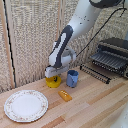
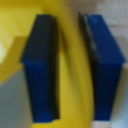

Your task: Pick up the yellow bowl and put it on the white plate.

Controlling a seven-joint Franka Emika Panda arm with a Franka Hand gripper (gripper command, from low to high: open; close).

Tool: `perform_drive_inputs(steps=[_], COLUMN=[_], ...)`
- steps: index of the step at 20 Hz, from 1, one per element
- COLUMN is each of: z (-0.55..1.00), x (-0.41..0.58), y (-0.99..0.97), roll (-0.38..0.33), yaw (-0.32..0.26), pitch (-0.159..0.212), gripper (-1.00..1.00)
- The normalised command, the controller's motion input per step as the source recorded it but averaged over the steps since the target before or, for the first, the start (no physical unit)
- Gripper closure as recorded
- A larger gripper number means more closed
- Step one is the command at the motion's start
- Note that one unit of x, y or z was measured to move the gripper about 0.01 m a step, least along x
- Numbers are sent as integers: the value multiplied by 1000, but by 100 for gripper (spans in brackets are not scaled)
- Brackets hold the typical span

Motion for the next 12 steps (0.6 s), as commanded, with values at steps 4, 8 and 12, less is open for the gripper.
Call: perform_drive_inputs(steps=[4,8,12], z=[764,798,805], x=[12,15,-24], y=[0,25,335], roll=[125,138,101], yaw=[0,0,8], pitch=[0,1,3], gripper=[100,100,100])
